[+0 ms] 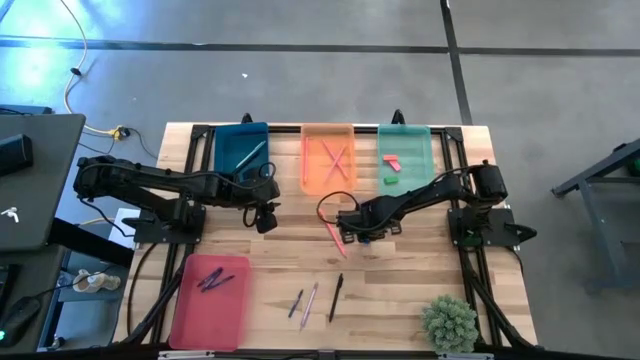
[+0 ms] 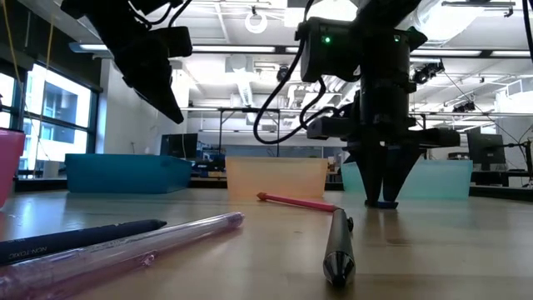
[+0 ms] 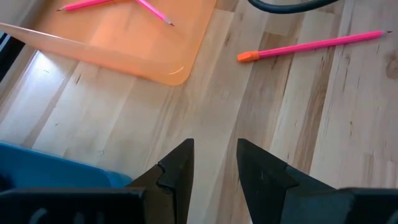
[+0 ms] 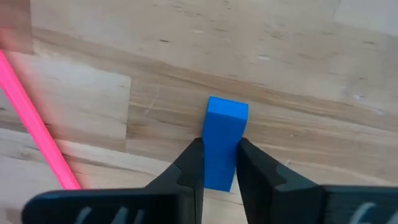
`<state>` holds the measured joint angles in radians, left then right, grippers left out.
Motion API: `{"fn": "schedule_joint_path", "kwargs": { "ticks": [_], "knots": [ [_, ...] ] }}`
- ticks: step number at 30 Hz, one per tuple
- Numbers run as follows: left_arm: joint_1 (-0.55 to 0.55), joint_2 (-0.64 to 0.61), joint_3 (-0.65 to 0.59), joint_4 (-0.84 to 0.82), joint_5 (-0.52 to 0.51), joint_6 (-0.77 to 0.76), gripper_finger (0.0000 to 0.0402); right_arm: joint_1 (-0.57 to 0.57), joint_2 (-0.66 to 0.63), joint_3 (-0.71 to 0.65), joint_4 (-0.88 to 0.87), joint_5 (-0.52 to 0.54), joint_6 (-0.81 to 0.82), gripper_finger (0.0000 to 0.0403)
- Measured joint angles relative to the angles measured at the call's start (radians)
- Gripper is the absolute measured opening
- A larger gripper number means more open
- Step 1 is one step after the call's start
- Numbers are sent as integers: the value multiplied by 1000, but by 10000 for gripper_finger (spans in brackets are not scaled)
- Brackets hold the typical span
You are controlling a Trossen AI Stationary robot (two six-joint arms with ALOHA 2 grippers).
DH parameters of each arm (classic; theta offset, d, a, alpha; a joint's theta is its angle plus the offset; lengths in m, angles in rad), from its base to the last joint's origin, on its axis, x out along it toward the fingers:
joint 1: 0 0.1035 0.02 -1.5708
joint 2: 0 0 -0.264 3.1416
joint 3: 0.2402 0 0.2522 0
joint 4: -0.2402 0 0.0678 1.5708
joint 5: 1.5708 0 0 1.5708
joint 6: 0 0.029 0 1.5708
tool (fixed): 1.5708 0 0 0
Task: Sort crayons/erasers/pens/pencils in bins
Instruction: Put the blue eraser into the green bin
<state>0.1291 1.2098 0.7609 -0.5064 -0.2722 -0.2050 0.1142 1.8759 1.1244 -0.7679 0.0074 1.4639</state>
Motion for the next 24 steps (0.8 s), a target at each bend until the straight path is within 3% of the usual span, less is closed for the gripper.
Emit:
{"fn": "schedule_joint_path", "kwargs": {
  "ticks": [17,24],
  "knots": [
    [0,0,0,0,0,-2,108,9,-17,0,6,17,-114,54],
    [0,0,0,0,14,-4,108,14,-103,-2,-2,112,-134,53]
  ]
}}
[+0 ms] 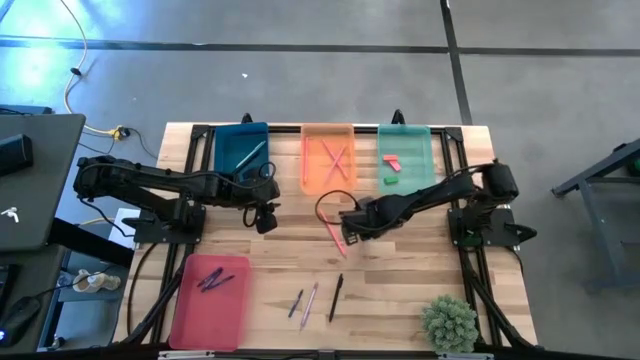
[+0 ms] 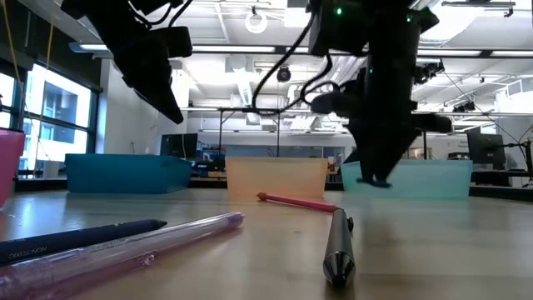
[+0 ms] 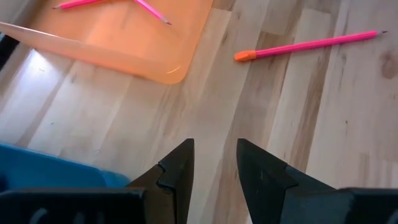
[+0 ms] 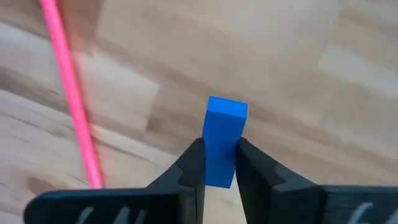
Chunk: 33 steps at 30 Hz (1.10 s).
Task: Sort crayons/erasers/pens/pencils in bins
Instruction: Put the blue eraser into the green bin
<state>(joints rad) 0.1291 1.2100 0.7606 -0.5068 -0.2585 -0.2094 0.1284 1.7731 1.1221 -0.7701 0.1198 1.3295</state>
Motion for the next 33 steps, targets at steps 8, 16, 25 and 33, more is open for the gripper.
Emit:
{"fn": "schedule_joint_path", "kwargs": {
  "ticks": [8,16,25,33],
  "knots": [
    [-2,0,0,0,46,-24,106,-38,-135,1,-21,132,-107,53],
    [-2,0,0,0,46,-30,106,-116,-301,3,-97,308,-267,54],
    [-12,1,0,-3,46,-60,106,-272,-450,4,-198,430,-462,54],
    [-42,1,0,-3,46,-65,106,-496,-490,4,-227,417,-636,54]
  ]
}}
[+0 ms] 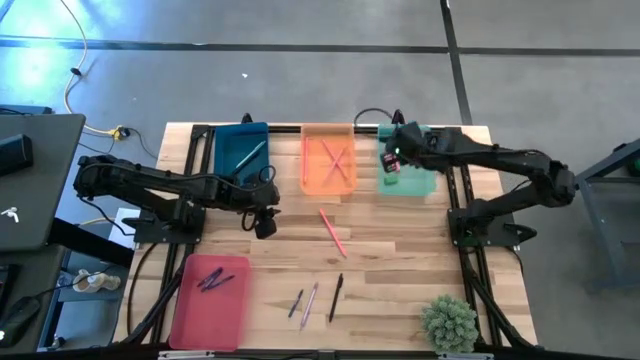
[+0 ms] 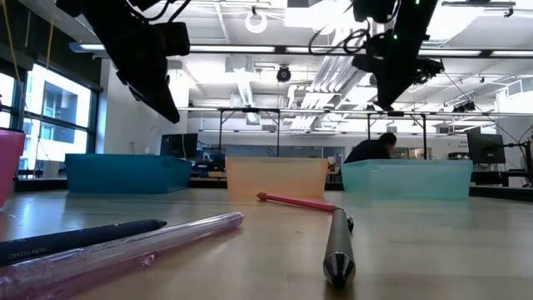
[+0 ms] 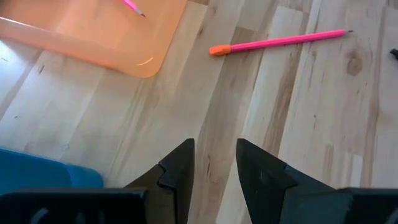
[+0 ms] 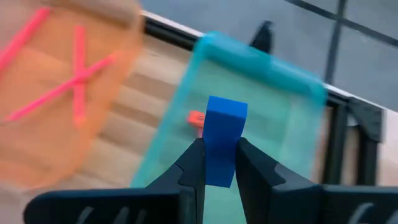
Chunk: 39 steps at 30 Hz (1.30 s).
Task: Sort crayons/erasers/pens/pencils in bins
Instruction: Put the blue eraser into the green bin
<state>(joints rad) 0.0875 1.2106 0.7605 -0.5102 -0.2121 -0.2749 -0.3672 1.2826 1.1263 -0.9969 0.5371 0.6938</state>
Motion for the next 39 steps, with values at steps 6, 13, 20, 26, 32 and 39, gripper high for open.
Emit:
{"fn": "schedule_joint_path", "kwargs": {
  "ticks": [6,13,20,26,32,39],
  "knots": [
    [-18,0,0,2,0,-11,106,-189,26,-32,17,-141,-116,54],
    [-24,0,0,3,1,-14,106,-311,72,-163,124,-301,-177,54],
    [-24,0,0,3,1,-13,106,-320,94,-274,238,-396,-178,54],
    [-24,0,0,4,1,-11,106,-320,93,-311,282,-461,-173,54],
    [-24,0,0,4,1,-13,106,-321,93,-311,283,-494,-177,54],
    [-24,0,0,5,1,-13,106,-320,136,-311,278,-503,-173,53]
  ]
}}
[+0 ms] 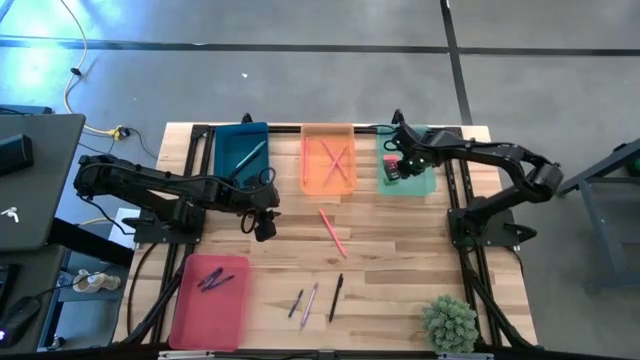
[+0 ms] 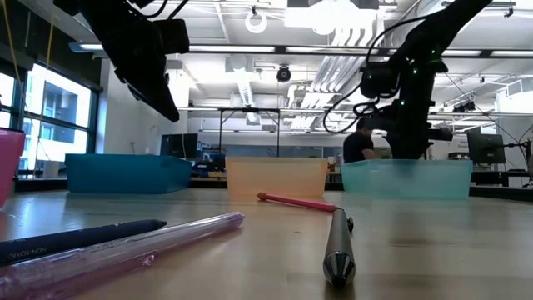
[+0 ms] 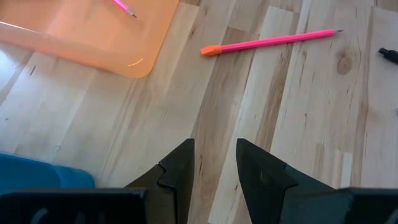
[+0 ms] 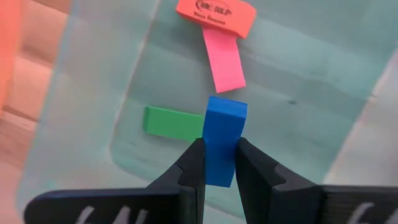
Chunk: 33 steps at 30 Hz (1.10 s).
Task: Sort crayons/erasers/pens/pencils in bins
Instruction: Put the blue eraser into the green bin, then put the pencil into the orange bin
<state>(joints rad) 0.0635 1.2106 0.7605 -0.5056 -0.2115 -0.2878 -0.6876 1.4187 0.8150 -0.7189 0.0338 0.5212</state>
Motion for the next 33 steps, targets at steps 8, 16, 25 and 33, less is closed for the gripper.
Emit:
{"fn": "schedule_joint_path", "kwargs": {
  "ticks": [8,16,25,33],
  "knots": [
    [0,0,0,2,0,2,106,0,33,0,15,17,-4,54],
    [0,0,0,4,-2,2,106,0,33,0,13,19,-9,107],
    [0,0,0,5,-42,-75,106,1,5,1,14,25,-42,159],
    [1,0,0,4,-91,-35,106,5,-111,1,14,35,-78,162]
  ]
}}
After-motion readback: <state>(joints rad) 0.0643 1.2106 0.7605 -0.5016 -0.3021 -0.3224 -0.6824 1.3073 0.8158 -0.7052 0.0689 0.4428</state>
